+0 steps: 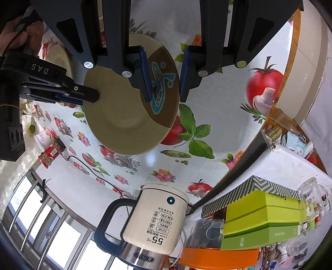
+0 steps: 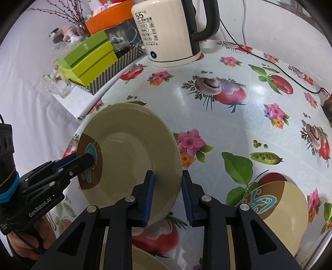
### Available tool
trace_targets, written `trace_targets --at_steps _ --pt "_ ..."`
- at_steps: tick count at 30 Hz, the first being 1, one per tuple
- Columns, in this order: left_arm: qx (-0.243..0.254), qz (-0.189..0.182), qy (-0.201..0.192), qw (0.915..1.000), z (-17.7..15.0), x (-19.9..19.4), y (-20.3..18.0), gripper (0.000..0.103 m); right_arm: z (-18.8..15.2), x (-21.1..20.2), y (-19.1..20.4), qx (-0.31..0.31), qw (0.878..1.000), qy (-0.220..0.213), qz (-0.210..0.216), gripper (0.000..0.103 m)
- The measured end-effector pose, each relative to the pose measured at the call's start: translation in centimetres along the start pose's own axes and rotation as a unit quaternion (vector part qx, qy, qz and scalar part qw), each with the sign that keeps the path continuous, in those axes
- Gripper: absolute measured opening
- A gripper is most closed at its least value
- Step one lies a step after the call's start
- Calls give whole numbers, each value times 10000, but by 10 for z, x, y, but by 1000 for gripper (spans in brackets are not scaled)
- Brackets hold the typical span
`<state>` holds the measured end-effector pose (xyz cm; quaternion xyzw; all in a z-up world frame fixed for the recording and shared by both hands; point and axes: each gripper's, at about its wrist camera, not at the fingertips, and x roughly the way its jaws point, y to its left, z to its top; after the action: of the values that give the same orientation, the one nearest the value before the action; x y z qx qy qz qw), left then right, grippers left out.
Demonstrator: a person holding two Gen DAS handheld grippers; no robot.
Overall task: Organize plates and bowls
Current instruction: 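Lift the beige plate off the table with both grippers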
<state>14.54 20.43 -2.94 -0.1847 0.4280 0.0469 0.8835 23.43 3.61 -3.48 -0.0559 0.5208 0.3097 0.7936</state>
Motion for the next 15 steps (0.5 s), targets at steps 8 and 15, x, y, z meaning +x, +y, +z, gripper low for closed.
trace_targets --at_steps 8,15 --pt "97 -33 -99 9999 -7 -25 -12 27 -14 -27 8 -54 9999 -83 -50 25" --pt "249 -50 -110 9996 -27 -49 -27 27 -48 -54 13 3 9999 -92 -106 25"
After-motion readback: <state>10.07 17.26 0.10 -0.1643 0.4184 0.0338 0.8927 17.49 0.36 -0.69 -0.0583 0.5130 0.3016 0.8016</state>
